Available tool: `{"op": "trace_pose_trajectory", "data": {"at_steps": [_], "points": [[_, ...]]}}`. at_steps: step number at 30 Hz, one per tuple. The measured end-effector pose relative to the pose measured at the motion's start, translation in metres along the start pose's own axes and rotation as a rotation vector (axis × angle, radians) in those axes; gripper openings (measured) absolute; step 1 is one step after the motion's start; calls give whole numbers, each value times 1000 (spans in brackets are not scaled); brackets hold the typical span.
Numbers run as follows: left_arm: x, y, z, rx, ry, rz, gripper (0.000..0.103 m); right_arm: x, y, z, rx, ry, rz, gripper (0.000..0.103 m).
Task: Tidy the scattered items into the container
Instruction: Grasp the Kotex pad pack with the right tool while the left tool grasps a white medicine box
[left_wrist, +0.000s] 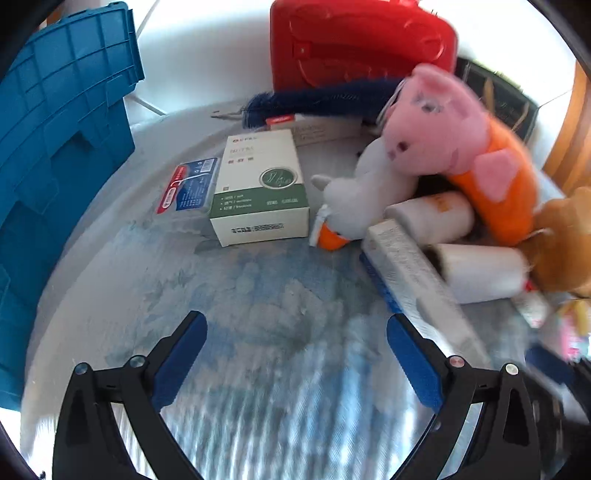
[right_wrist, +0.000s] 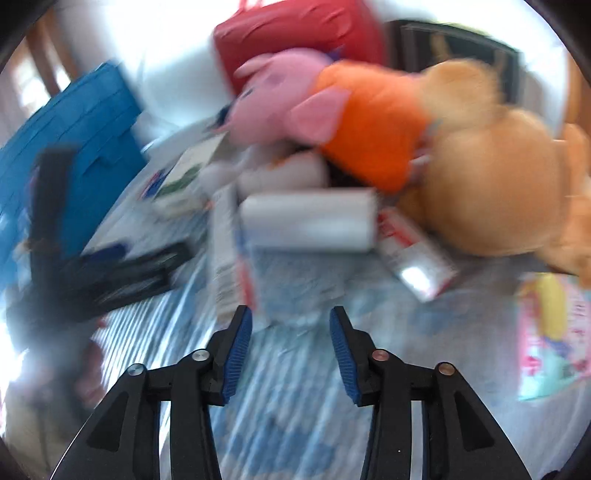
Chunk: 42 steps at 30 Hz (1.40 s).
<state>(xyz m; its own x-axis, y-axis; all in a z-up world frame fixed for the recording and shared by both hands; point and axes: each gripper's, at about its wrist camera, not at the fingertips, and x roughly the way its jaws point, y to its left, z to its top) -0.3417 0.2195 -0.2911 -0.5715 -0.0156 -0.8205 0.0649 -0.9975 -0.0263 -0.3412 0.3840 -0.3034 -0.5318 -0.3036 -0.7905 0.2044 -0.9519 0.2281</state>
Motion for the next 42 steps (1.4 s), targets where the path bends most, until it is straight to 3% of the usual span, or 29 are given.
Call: {"op": "trace_pose_trajectory", "data": {"at_steps": [3, 7, 11, 12, 13, 15, 17, 21, 24, 26, 31, 35, 38, 42], "points": [[-13, -4, -2, 9, 7, -58, 99, 8, -9, 5, 52, 19, -59, 45], [-5, -12, 6, 20, 22, -86, 99, 14, 5, -8, 43, 90, 52, 45], [-3, -38, 1, 19, 17, -89, 99, -31, -15, -20, 84, 22, -59, 49], [-1, -44, 0, 17, 13, -84, 99, -43, -26, -22, 95, -9, -99, 59], [3, -52, -3, 13, 9, -77, 99, -60, -40, -24, 108, -48, -144, 76], [12, -64, -9, 6, 3, -35, 99, -86, -70, -29, 129, -108, -234, 96], [24, -73, -13, -17, 10, 13, 99, -102, -99, -36, 152, -130, -300, 102], [47, -80, -18, -76, 30, 62, 99, -94, -152, -44, 191, -86, -321, 103], [55, -82, -18, -102, -13, 80, 103, -74, -171, -44, 187, -53, -303, 103], [58, -83, -14, -111, -16, 91, 103, -61, -175, -42, 176, -39, -288, 103], [60, -85, -12, -135, -19, 120, 103, -42, -167, -35, 94, -29, -361, 103], [63, -83, -10, -137, -26, 103, 103, -40, -171, -35, 97, -31, -355, 103], [60, -87, -11, -121, -27, 114, 90, -44, -176, -32, 111, -5, -331, 103], [62, -88, -13, -135, -41, 99, 87, -62, -180, -31, 147, -114, -287, 103]]}}
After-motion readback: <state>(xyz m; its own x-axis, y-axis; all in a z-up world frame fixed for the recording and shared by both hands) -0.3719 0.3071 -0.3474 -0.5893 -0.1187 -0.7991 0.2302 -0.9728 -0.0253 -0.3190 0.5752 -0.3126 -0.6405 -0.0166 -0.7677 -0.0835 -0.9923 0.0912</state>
